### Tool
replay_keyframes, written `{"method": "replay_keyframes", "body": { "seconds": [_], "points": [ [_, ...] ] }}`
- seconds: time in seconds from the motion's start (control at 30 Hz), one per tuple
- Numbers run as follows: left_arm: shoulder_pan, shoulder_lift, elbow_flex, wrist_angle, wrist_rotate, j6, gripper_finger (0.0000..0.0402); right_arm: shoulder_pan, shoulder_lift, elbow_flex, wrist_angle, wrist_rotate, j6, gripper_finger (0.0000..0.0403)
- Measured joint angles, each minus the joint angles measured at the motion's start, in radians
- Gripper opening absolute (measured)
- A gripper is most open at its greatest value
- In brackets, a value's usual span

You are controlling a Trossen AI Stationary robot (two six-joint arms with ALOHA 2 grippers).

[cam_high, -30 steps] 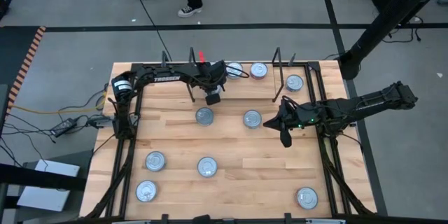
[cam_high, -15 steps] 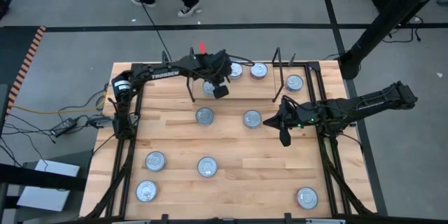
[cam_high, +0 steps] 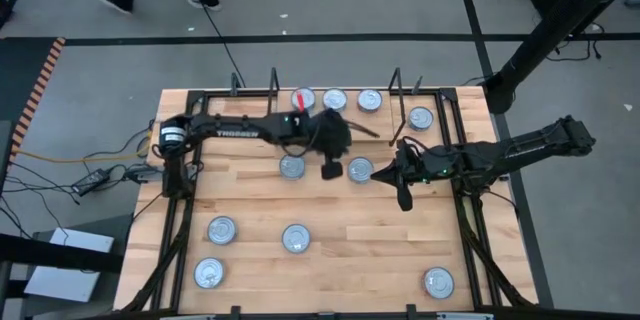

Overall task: Stack canned seafood by type on shelf
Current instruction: Put the blue tuna can on the shelf

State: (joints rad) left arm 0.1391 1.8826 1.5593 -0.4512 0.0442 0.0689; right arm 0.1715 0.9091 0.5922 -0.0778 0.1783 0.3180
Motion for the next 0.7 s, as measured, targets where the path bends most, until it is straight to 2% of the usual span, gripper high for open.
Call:
{"method": "replay_keyframes", "body": {
  "seconds": [0.1, 0.2, 0.33, 0.43, 0.53, 0.7],
  "points": [
    [-0.038, -0.026, -0.022, -0.008, 0.077, -0.029, 0.0001, 0.000, 0.014, 0.000, 0.061, 0.004, 0.059, 0.0004],
    [-0.067, -0.056, -0.053, -0.001, 0.073, 0.039, 0.0001, 0.000, 0.044, 0.001, 0.102, 0.057, 0.039, 0.0004],
    [-0.074, -0.113, -0.164, 0.154, 0.088, 0.051, 0.0001, -0.008, 0.110, 0.000, 0.143, 0.118, -0.036, 0.0004],
    [-0.077, -0.161, -0.277, 0.284, 0.108, 0.044, 0.0001, -0.025, 0.185, 0.000, 0.217, 0.109, -0.095, 0.0004],
    [-0.090, -0.217, -0.373, 0.396, 0.107, 0.003, 0.0001, -0.054, 0.256, 0.000, 0.318, 0.020, -0.147, 0.0004],
    [-0.138, -0.336, -0.451, 0.384, 0.072, -0.035, 0.0001, -0.093, 0.342, 0.001, 0.418, -0.204, -0.134, 0.0004]
  ]
}}
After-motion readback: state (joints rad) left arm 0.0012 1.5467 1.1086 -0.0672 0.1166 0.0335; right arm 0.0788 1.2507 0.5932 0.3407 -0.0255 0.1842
